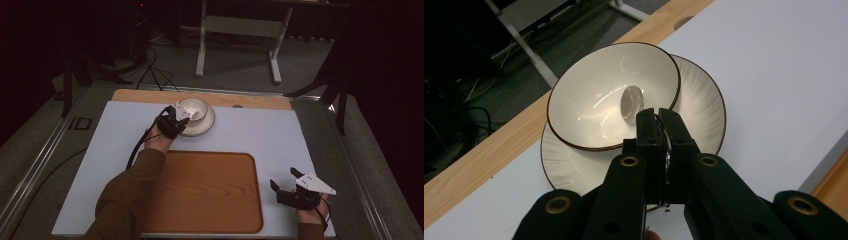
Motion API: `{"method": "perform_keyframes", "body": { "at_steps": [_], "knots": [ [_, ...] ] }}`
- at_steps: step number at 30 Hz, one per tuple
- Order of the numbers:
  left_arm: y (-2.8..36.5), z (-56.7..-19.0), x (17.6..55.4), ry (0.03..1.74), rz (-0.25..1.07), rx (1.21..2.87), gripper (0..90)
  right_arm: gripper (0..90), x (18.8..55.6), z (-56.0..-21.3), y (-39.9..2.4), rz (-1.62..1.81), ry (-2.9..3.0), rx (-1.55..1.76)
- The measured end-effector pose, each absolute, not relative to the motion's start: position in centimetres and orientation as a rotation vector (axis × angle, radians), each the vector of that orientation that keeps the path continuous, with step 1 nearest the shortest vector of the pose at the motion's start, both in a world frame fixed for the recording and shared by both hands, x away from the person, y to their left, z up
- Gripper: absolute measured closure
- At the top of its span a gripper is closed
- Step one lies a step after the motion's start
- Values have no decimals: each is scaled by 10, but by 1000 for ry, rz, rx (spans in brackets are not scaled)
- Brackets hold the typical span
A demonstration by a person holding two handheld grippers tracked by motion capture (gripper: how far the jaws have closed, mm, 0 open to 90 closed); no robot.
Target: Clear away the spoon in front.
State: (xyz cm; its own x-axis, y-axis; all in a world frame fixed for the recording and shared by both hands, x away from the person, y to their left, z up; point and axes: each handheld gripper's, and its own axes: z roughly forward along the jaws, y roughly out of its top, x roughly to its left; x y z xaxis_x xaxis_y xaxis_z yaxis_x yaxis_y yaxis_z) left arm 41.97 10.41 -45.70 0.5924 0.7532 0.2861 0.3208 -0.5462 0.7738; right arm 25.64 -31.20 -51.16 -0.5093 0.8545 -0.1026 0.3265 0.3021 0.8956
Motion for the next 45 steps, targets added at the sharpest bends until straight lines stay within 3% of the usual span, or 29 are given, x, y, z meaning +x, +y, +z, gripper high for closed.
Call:
{"method": "perform_keyframes", "body": {
  "at_steps": [28,45],
  "knots": [
    [116,-421,378,776,850,2098,888,142,255,-511,-315,1178,1973,1053],
    [143,-416,347,794,860,2082,887,142,254,-511,-314,1180,1971,1054]
  ]
}}
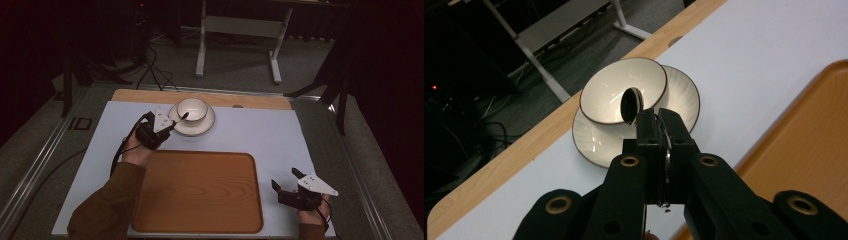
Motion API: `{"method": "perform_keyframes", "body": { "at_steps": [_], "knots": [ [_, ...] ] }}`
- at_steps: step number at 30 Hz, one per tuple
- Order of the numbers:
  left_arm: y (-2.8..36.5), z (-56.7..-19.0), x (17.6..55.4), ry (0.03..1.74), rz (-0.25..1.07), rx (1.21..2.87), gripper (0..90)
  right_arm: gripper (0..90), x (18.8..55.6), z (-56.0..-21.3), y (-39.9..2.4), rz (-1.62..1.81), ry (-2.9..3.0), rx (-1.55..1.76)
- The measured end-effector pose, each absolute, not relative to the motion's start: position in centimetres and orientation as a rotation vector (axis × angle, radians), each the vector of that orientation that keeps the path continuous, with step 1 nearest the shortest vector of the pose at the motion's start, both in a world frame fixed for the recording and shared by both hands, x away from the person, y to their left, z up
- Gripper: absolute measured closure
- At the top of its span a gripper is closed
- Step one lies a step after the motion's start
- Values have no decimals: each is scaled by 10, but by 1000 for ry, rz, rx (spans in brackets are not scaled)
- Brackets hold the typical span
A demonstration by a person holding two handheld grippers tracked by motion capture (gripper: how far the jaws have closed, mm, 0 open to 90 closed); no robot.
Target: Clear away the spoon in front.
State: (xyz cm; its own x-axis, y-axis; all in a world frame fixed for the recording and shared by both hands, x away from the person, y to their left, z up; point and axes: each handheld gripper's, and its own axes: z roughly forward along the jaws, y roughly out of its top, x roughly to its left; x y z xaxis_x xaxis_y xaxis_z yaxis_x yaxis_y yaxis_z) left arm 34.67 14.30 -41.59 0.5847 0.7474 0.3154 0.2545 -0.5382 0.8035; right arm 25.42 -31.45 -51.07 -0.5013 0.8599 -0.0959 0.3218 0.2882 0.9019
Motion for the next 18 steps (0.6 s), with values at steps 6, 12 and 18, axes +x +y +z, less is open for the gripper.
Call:
{"method": "perform_keyframes", "body": {
  "at_steps": [6,12,18],
  "knots": [
    [153,-423,337,816,851,2073,887,142,254,-511,-314,1177,1974,1052],
    [161,-427,326,827,851,2072,887,142,254,-511,-315,1179,1971,1054],
    [168,-430,315,833,857,2077,888,142,254,-511,-315,1180,1971,1054]
  ]
}}
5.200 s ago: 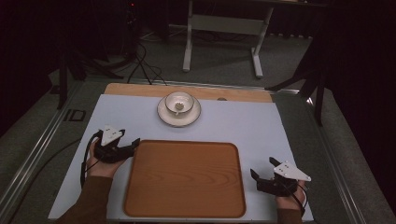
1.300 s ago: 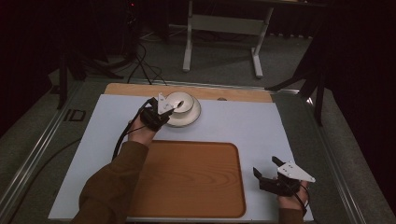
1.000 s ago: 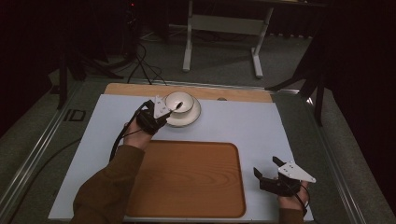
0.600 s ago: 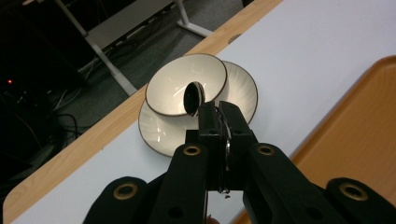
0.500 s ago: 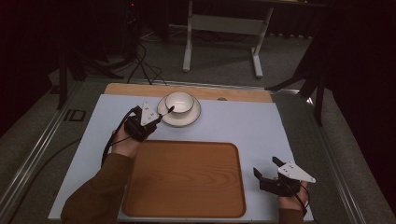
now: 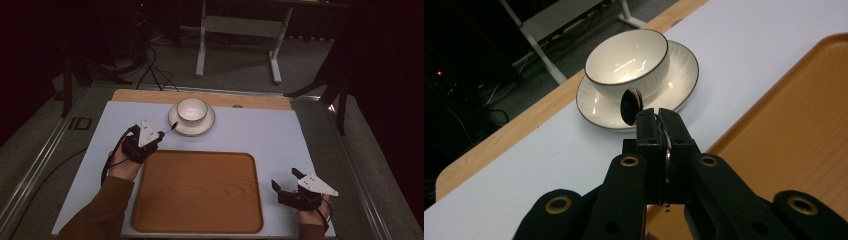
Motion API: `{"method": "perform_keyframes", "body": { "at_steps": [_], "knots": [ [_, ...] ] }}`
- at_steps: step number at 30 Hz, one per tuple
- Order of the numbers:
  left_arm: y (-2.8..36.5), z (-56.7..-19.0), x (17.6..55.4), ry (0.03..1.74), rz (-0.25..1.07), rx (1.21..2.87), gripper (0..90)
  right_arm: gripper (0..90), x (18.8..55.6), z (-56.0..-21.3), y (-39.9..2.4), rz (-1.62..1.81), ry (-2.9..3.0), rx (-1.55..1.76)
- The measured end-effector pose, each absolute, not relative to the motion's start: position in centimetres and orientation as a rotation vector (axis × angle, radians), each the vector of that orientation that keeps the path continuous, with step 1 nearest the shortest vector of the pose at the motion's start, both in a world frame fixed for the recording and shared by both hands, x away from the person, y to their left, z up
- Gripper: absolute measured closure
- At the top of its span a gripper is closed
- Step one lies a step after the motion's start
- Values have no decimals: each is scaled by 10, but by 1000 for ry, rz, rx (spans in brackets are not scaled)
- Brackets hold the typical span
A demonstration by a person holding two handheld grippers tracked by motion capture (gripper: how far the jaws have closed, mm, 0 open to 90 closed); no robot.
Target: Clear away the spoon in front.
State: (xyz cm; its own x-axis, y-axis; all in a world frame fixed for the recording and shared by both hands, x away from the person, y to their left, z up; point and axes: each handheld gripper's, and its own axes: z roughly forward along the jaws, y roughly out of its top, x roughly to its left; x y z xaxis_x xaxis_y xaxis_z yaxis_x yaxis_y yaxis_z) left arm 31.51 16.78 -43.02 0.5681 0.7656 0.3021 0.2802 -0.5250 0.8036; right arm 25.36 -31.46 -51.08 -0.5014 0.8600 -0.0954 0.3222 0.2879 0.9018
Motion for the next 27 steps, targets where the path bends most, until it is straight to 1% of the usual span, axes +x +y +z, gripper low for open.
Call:
{"method": "perform_keyframes", "body": {
  "at_steps": [27],
  "knots": [
    [187,-458,273,885,835,2081,887,142,253,-511,-314,1174,1975,1056]
  ]
}}
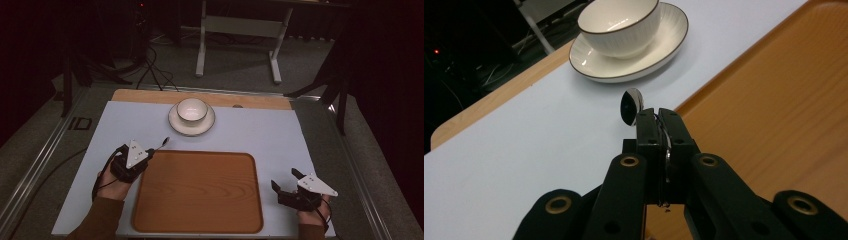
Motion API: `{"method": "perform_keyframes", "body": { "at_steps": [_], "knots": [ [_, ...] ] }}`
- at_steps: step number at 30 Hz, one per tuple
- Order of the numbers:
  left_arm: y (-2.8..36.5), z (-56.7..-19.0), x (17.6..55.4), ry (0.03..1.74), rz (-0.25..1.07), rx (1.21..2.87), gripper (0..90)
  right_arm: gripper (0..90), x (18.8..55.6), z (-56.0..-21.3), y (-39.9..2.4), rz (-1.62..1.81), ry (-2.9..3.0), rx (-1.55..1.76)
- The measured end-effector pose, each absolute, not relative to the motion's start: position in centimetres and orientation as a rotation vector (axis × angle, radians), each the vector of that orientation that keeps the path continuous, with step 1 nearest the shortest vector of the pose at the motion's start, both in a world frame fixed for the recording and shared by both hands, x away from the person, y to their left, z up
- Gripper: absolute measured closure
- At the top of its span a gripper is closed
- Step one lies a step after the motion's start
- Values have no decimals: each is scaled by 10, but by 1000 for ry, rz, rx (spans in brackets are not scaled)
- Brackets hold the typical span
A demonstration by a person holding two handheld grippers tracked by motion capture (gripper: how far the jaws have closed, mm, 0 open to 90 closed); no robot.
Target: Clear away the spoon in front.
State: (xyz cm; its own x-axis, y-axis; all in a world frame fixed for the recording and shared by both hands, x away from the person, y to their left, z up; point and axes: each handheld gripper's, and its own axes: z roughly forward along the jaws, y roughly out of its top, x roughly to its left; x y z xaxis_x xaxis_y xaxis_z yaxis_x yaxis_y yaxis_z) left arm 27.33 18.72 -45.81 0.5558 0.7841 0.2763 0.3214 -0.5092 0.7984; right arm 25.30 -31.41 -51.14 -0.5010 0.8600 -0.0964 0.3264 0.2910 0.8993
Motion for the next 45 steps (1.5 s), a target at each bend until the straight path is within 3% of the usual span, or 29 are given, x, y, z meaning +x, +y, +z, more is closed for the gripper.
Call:
{"method": "perform_keyframes", "body": {
  "at_steps": [35,45],
  "knots": [
    [202,-478,234,939,830,2134,869,143,252,-512,-313,1168,1976,1058],
    [196,-480,226,953,923,2187,881,142,251,-511,-313,1170,1971,1051]
  ]
}}
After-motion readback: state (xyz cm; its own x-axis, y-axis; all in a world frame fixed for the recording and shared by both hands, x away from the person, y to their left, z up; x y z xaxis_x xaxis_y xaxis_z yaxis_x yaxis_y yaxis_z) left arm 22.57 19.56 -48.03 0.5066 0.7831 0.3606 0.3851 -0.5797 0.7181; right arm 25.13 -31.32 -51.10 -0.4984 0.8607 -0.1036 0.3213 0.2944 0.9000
